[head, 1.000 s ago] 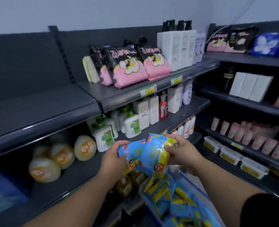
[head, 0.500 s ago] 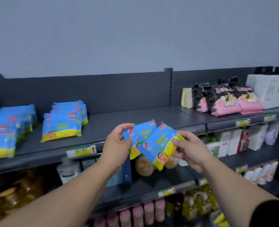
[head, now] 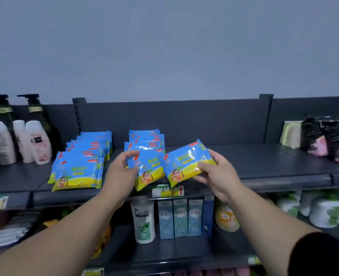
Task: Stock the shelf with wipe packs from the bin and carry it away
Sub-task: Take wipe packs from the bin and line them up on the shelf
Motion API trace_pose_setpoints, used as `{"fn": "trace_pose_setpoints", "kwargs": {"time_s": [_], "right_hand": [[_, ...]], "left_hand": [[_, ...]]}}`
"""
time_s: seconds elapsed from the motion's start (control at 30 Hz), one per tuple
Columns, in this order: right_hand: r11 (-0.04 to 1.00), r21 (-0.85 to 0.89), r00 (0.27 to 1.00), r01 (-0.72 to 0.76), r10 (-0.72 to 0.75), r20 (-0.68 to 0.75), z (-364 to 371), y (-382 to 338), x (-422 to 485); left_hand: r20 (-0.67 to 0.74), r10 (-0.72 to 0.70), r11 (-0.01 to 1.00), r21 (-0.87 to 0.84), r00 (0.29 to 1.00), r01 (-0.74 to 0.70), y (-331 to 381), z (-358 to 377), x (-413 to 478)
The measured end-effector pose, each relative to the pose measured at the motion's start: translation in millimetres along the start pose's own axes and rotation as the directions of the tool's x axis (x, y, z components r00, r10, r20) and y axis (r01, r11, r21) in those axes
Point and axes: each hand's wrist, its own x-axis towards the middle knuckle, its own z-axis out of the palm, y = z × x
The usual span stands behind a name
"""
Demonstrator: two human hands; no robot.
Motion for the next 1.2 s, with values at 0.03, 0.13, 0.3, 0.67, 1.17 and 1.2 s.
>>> {"fn": "trace_pose_setpoints", "kwargs": {"time_s": [0.03,0.13,0.3,0.67,1.17,1.2], "right_hand": [[1.0,-0.012,1.0,-0.007,0.007,0.007,6,1,5],[0.999,-0.029,1.0,-0.015,0.016,0.018,21,5,27],[0.997,-0.078,0.999,-0.003,0.006,0.046,39,4,63],[0.429,-0.884,0.976,0.187,0.019,0.216,57,15,93],[0.194,-0.932,0.952,0.305,-0.07,0.297,99,41,90],[0.186,-0.937,0.955,0.297,-0.08,0.287,102,42,89]], "left_hand": [[-0.009,-0.005,1.0,0.017,1.0,0.005,-2,-3,5],[-0.033,-0.041,0.997,0.061,0.999,0.043,-13,-10,28],[0.028,-0.116,0.983,0.148,0.993,0.111,-27,-12,66],[-0.116,-0.12,0.864,0.476,0.986,0.161,-25,5,79],[0.211,-0.136,0.663,0.745,0.968,-0.069,-38,-9,100],[0.226,-0.105,0.639,0.761,0.968,-0.108,-38,-9,100]]}}
